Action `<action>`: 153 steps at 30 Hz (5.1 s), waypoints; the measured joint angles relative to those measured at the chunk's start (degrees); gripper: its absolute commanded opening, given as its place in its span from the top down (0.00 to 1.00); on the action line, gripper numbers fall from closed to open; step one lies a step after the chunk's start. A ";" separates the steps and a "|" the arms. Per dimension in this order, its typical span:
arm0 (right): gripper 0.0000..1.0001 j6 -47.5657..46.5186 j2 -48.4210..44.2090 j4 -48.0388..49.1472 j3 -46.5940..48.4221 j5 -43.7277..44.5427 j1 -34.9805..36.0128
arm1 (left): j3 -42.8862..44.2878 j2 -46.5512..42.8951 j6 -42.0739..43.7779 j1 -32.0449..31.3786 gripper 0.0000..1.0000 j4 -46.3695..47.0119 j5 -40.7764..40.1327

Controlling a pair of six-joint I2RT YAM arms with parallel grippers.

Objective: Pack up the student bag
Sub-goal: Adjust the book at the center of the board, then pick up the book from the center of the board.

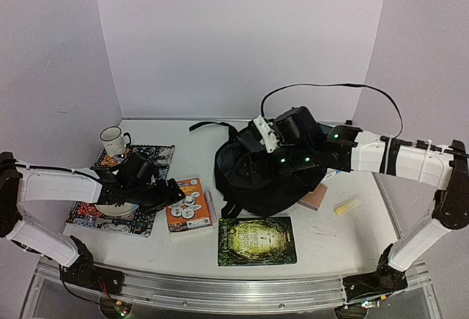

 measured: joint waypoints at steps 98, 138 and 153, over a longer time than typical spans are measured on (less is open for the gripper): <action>0.40 19.51 30.94 28.50 10.55 -19.73 10.17 | -13.64 0.54 -17.96 -3.34 0.87 20.94 5.97; 0.60 3.84 30.01 8.22 15.47 -10.48 9.40 | 1.03 4.04 -14.12 -3.30 0.68 21.30 6.45; 1.00 4.24 23.65 3.23 13.42 -6.04 7.62 | 5.27 -5.68 -0.82 2.59 0.31 11.02 1.09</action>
